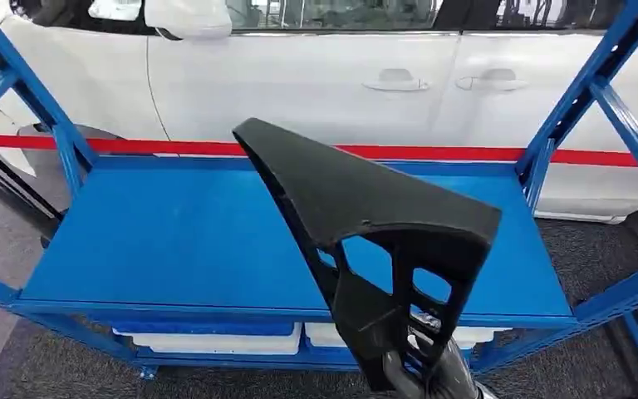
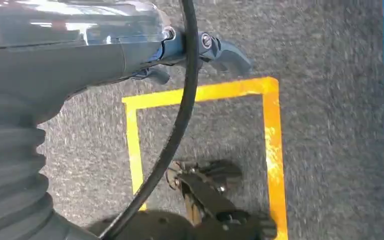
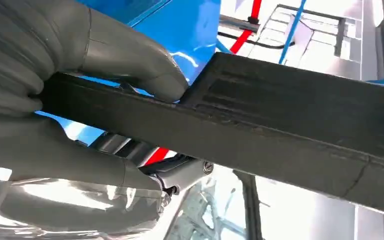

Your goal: Take the parts from the cabinet and place them on the table.

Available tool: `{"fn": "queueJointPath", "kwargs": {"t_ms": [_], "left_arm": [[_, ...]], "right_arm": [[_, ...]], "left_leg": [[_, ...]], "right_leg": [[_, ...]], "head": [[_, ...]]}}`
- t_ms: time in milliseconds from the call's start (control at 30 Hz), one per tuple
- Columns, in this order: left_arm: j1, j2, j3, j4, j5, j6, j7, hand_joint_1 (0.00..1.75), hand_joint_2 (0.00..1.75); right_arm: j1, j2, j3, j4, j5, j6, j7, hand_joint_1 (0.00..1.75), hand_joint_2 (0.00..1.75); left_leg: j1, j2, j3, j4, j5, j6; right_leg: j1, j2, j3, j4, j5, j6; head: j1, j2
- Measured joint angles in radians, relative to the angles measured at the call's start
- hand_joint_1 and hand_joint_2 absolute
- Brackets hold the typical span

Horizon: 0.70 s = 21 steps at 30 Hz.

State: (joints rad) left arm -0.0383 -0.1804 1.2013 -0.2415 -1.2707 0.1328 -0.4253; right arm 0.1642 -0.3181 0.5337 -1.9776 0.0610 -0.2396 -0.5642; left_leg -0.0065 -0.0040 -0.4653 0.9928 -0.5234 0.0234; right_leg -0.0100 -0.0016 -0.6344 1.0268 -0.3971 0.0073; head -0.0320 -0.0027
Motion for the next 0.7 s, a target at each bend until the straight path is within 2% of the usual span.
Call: {"fn": "queueJointPath", "kwargs": {"t_ms": [33, 67, 100, 133, 167, 200, 233, 267, 300, 333, 367, 400, 467, 500, 533, 567, 600, 667, 700], "left_arm": [[-0.002, -0.003, 0.001, 0.0, -0.001, -0.001, 0.0, 0.0, 1.75], [-0.003, -0.003, 0.001, 0.0, -0.003, -0.002, 0.002, 0.0, 1.75], [-0.004, -0.003, 0.001, -0.001, -0.005, -0.002, 0.002, 0.0, 1.75], [-0.004, -0.002, 0.001, -0.002, -0.006, -0.003, 0.002, 0.0, 1.75], [-0.003, -0.003, 0.002, -0.002, -0.006, -0.003, 0.002, 0.0, 1.75], [-0.002, -0.003, 0.002, -0.002, -0.007, -0.003, 0.002, 0.0, 1.75], [-0.002, -0.003, 0.002, -0.002, -0.007, -0.004, 0.003, 0.0, 1.75], [-0.003, -0.003, 0.002, -0.002, -0.008, -0.005, 0.003, 0.0, 1.75], [-0.003, -0.003, 0.002, -0.002, -0.01, -0.005, 0.003, 0.0, 1.75], [-0.003, -0.003, 0.002, -0.002, -0.01, -0.005, 0.003, 0.0, 1.75], [-0.003, -0.004, 0.002, -0.002, -0.01, -0.005, 0.003, 0.0, 1.75], [-0.004, -0.005, 0.003, -0.002, -0.01, -0.005, 0.003, 0.0, 1.75], [-0.004, -0.005, 0.004, -0.002, -0.011, -0.005, 0.003, 0.0, 1.75], [-0.004, -0.005, 0.005, -0.002, -0.013, -0.005, 0.003, 0.0, 1.75], [-0.003, -0.005, 0.008, -0.002, -0.014, -0.005, 0.003, 0.0, 1.75], [-0.003, -0.005, 0.01, -0.002, -0.014, -0.005, 0.003, 0.0, 1.75], [-0.003, -0.005, 0.012, -0.003, -0.017, -0.005, 0.003, 0.0, 1.75], [-0.003, -0.005, 0.015, -0.002, -0.019, -0.006, 0.004, 0.0, 1.75], [-0.003, -0.005, 0.016, -0.002, -0.02, -0.007, 0.005, 0.0, 1.75]], "right_arm": [[0.001, 0.0, -0.001, 0.0, 0.0, 0.003, 0.0, 1.75, 1.75], [0.002, 0.002, -0.003, 0.001, 0.005, 0.004, 0.0, 1.75, 1.75], [0.002, 0.002, -0.003, 0.002, 0.006, 0.005, 0.0, 1.75, 1.75], [0.002, 0.002, -0.003, 0.003, 0.01, 0.006, 0.001, 1.75, 1.75], [0.002, 0.002, -0.003, 0.005, 0.01, 0.008, 0.0, 1.75, 1.75], [0.002, 0.002, -0.004, 0.006, 0.01, 0.008, 0.001, 1.75, 1.75], [0.002, 0.002, -0.005, 0.01, 0.01, 0.008, 0.001, 1.75, 1.75], [0.002, 0.002, -0.005, 0.011, 0.011, 0.008, 0.001, 1.75, 1.75], [0.002, 0.002, -0.005, 0.011, 0.012, 0.008, 0.001, 1.75, 1.75], [0.001, 0.002, -0.005, 0.011, 0.013, 0.009, 0.001, 1.75, 1.75], [-0.001, 0.002, -0.005, 0.011, 0.015, 0.01, 0.001, 1.75, 1.75], [-0.002, 0.002, -0.005, 0.011, 0.017, 0.011, 0.002, 1.75, 1.75], [-0.002, 0.002, -0.005, 0.013, 0.019, 0.015, 0.002, 1.75, 1.75], [-0.002, 0.002, -0.005, 0.016, 0.021, 0.016, 0.002, 1.75, 1.75], [-0.002, 0.002, -0.005, 0.019, 0.025, 0.021, 0.002, 1.75, 1.75], [-0.005, 0.002, -0.005, 0.019, 0.026, 0.024, 0.003, 1.75, 1.75], [-0.006, 0.002, -0.005, 0.019, 0.026, 0.031, 0.005, 1.75, 1.75], [-0.007, 0.0, -0.005, 0.027, 0.019, 0.049, 0.013, 1.75, 1.75], [-0.007, 0.0, -0.004, 0.032, 0.018, 0.056, 0.015, 1.75, 1.75]], "left_leg": [[0.008, 0.009, -0.006, -0.007, 0.015, 0.006], [0.007, 0.011, -0.018, -0.009, 0.026, 0.015], [0.008, 0.013, -0.03, -0.009, 0.035, 0.021], [0.007, 0.014, -0.042, -0.008, 0.043, 0.021], [0.006, 0.015, -0.053, -0.006, 0.053, 0.021], [0.006, 0.016, -0.067, -0.003, 0.06, 0.02], [0.007, 0.017, -0.08, 0.0, 0.067, 0.017], [0.008, 0.017, -0.092, 0.004, 0.073, 0.013], [0.009, 0.017, -0.102, 0.009, 0.078, 0.01], [0.009, 0.017, -0.109, 0.015, 0.081, 0.006], [0.007, 0.017, -0.117, 0.021, 0.082, 0.001], [0.005, 0.016, -0.124, 0.029, 0.085, -0.004], [0.007, 0.016, -0.129, 0.029, 0.1, -0.021], [0.007, 0.016, -0.13, 0.026, 0.106, -0.027], [0.009, 0.013, -0.136, 0.034, 0.099, -0.035], [0.011, 0.01, -0.148, 0.054, 0.065, -0.041], [0.012, 0.01, -0.165, 0.108, 0.003, -0.045], [0.012, 0.01, -0.203, 0.253, -0.095, -0.051], [0.012, 0.01, -0.212, 0.31, -0.112, -0.053]], "right_leg": [[-0.007, 0.004, -0.007, 0.009, -0.013, 0.002], [-0.006, 0.002, -0.021, 0.039, -0.064, 0.005], [-0.007, 0.002, -0.04, 0.099, -0.127, 0.007], [-0.01, 0.002, -0.058, 0.17, -0.18, 0.011], [-0.013, 0.002, -0.075, 0.246, -0.22, 0.016], [-0.014, 0.002, -0.079, 0.29, -0.225, 0.019], [-0.016, 0.001, -0.063, 0.292, -0.206, 0.022], [-0.019, 0.001, -0.025, 0.252, -0.171, 0.023], [-0.021, 0.0, 0.03, 0.178, -0.139, 0.023], [-0.022, -0.001, 0.093, 0.089, -0.121, 0.022], [-0.021, -0.003, 0.149, 0.009, -0.136, 0.018], [-0.014, 0.0, 0.16, -0.021, -0.143, 0.012], [-0.01, 0.0, 0.146, -0.02, -0.14, 0.004], [-0.008, 0.0, 0.143, -0.019, -0.135, -0.004], [-0.018, -0.004, 0.134, -0.028, -0.121, -0.02], [-0.015, -0.007, 0.127, -0.028, -0.112, -0.026], [-0.014, -0.007, 0.115, -0.028, -0.103, -0.037], [-0.009, -0.008, 0.09, -0.027, -0.084, -0.041], [-0.006, -0.008, 0.075, -0.025, -0.074, -0.041]], "head": [[0.0, 0.0], [0.0, 0.0], [0.0, 0.0], [0.0, 0.0], [0.0, 0.0], [0.0, 0.0], [0.0, 0.0], [0.0, 0.0], [0.0, 0.0], [0.0, 0.0], [0.0, 0.0], [0.0, 0.0], [0.0, 0.0], [0.0, 0.0], [0.0, 0.0], [0.0, 0.0], [0.0, 0.0], [0.0, 0.0], [0.0, 0.0]]}}
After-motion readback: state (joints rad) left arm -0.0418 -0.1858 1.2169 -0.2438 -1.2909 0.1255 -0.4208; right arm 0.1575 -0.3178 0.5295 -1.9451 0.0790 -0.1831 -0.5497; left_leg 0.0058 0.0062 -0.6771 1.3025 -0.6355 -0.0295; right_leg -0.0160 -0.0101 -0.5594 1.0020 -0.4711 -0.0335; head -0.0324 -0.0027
